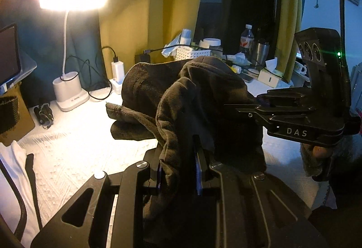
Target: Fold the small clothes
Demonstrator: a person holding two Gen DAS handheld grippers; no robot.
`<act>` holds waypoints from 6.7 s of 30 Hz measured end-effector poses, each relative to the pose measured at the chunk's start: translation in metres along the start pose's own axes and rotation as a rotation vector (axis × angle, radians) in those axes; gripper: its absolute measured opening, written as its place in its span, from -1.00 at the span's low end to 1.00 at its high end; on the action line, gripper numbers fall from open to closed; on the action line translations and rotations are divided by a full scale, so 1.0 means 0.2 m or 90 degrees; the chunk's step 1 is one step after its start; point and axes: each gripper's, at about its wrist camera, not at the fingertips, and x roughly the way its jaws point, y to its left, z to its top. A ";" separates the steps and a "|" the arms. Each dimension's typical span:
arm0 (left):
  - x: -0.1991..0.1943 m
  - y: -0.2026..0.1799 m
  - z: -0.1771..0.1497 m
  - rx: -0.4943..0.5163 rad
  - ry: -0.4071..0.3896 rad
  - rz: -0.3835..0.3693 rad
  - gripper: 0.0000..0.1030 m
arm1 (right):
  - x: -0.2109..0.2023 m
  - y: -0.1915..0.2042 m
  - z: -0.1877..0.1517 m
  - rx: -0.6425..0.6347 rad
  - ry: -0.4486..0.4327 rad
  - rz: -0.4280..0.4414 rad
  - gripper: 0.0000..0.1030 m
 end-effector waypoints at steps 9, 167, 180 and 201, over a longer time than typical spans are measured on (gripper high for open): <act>-0.14 -0.06 -0.01 0.012 -0.036 0.010 -0.69 | -0.17 0.08 0.01 -0.020 -0.037 -0.009 -0.76; 0.07 1.25 -0.28 -0.240 0.146 0.152 -0.70 | 1.03 0.19 0.19 0.148 0.137 0.107 -0.35; 0.06 1.25 -0.21 -0.197 0.138 0.212 -0.68 | 1.01 0.12 0.22 0.152 0.119 0.037 -0.13; -0.05 1.00 -0.34 -0.168 0.194 0.169 0.06 | 0.82 0.20 0.10 0.117 0.133 0.014 0.05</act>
